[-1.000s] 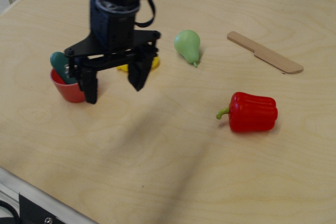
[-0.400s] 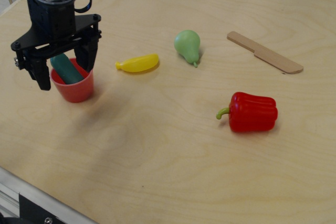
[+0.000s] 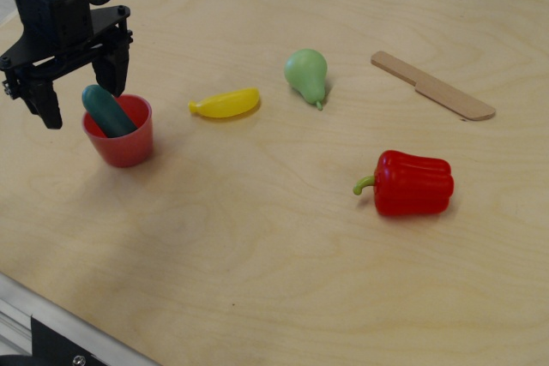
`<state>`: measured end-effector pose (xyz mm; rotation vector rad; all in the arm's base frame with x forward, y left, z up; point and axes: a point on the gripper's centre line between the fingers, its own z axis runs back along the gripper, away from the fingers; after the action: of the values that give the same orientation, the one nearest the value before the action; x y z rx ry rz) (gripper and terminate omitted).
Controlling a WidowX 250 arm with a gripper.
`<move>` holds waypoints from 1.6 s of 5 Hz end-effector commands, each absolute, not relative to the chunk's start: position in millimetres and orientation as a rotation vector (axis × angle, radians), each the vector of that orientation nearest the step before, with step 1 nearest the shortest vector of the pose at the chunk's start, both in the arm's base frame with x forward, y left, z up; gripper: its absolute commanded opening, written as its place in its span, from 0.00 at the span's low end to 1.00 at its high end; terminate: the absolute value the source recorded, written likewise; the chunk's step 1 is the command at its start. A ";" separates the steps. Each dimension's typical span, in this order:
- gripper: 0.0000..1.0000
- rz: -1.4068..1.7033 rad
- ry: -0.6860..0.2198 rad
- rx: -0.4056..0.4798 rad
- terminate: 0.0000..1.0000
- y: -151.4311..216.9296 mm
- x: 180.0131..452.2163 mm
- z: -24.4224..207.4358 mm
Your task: Take cucumber out of cup
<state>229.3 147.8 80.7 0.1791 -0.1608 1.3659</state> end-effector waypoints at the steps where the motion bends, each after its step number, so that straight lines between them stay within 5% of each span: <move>1: 1.00 1.379 -0.236 0.172 0.00 156.9 253.4 81.8; 5: 1.00 1.387 -0.174 0.171 0.00 142.4 259.1 61.1; 6: 0.00 1.385 -0.175 0.172 0.00 139.1 258.7 59.6; 8: 0.00 1.352 -0.224 0.199 0.00 131.8 263.1 86.4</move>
<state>259.2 141.0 67.4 0.2267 -0.1355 1.3402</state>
